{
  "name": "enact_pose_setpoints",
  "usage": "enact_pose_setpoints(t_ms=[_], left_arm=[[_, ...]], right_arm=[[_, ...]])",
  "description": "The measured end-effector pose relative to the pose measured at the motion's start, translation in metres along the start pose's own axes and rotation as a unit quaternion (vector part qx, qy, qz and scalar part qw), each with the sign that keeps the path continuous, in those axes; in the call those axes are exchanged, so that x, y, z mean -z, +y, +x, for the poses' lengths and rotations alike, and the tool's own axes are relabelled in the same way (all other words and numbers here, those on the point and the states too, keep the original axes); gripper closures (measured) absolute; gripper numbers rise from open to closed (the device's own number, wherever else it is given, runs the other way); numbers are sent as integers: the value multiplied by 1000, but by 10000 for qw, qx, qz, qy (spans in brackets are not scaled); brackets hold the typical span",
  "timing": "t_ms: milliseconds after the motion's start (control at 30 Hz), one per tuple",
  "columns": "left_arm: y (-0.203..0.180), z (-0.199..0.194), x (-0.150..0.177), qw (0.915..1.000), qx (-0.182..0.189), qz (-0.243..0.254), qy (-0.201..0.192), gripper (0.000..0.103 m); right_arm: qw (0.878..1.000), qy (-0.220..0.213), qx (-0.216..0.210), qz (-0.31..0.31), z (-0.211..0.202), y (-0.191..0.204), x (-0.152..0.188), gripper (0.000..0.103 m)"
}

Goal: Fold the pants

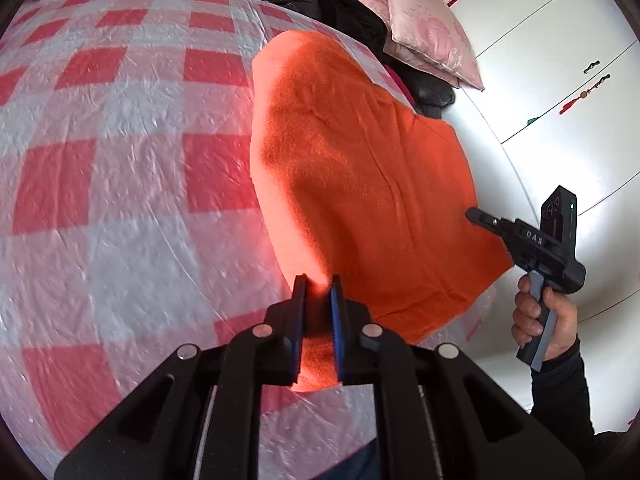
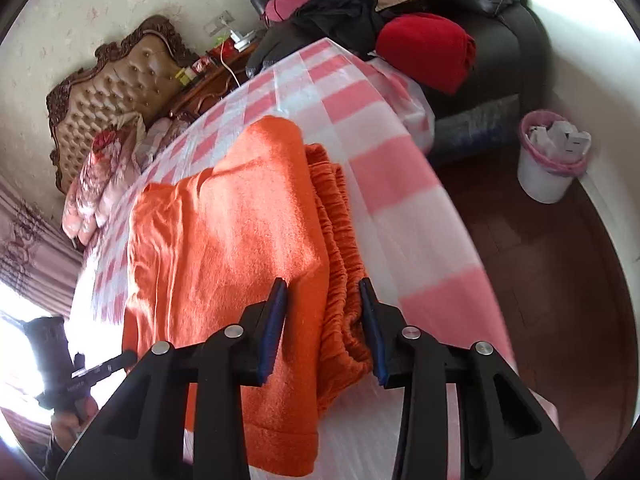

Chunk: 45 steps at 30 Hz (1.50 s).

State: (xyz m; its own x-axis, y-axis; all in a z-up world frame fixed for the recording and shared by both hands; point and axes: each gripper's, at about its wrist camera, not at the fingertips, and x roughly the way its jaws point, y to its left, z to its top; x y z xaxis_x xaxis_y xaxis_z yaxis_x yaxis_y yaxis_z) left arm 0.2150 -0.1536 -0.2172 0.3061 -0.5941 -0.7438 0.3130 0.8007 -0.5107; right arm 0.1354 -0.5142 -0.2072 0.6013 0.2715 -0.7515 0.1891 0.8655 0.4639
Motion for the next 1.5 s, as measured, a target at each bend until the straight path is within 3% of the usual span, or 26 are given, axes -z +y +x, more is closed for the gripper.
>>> enact_pose_setpoints(t_ms=[100, 200, 267, 367, 400, 500, 600, 667, 733, 833, 900, 1000, 1067, 1133, 1233, 1333, 1500], left_arm=[[-4, -21, -1, 9990, -229, 84, -371, 82], [-20, -40, -26, 9927, -464, 681, -883, 86], [-33, -38, -48, 9893, -279, 991, -1033, 90], [-53, -14, -90, 9814, 179, 1487, -1203, 90], [-52, 3, -110, 9823, 399, 1436, -1133, 90], [-33, 49, -149, 9891, 881, 925, -727, 90], [-3, 78, -165, 9930, 1006, 300, -549, 93], [14, 81, -169, 9935, 952, 36, -616, 102], [31, 82, -172, 9937, 817, -236, -736, 102], [33, 73, -177, 9943, 401, -241, -958, 101], [15, 47, -170, 9897, 522, 7, -1329, 95], [-16, 27, -147, 9841, 844, 399, -1508, 81], [-34, 28, -127, 9807, 1291, 543, -1364, 75], [-44, 40, -116, 9810, 1424, 543, -1203, 70], [-45, 62, -116, 9847, 1222, 377, -1182, 66], [-28, 81, -130, 9925, 773, -152, -930, 61], [-26, 65, -138, 9904, -106, 61, -1374, 59]], right_arm=[[9997, -19, 236, -84, 2, 9, -4, 66], [9976, -227, 625, -209, -13, 18, -1, 65], [9927, -596, 897, -538, -30, 35, 4, 65], [9890, -966, 722, -861, -45, 62, 16, 65], [9879, -935, 613, -1073, -40, 73, 22, 65], [9855, -860, 846, -1193, -17, 77, 30, 65], [9894, -753, 804, -946, -4, 62, 33, 68], [9888, -788, 782, -995, -4, 60, 36, 68], [9873, -765, 851, -1102, -4, 62, 38, 68], [9852, -733, 983, -1196, 0, 66, 39, 68], [9837, -705, 1077, -1258, 1, 69, 39, 68], [9839, -710, 1095, -1224, 2, 70, 39, 68], [9843, -711, 1092, -1187, 2, 70, 39, 67], [9840, -709, 1117, -1192, 2, 70, 40, 67], [9839, -682, 1118, -1219, 2, 71, 40, 67], [9846, -656, 1055, -1226, 0, 69, 41, 67], [9864, -662, 959, -1158, -1, 67, 41, 67]])
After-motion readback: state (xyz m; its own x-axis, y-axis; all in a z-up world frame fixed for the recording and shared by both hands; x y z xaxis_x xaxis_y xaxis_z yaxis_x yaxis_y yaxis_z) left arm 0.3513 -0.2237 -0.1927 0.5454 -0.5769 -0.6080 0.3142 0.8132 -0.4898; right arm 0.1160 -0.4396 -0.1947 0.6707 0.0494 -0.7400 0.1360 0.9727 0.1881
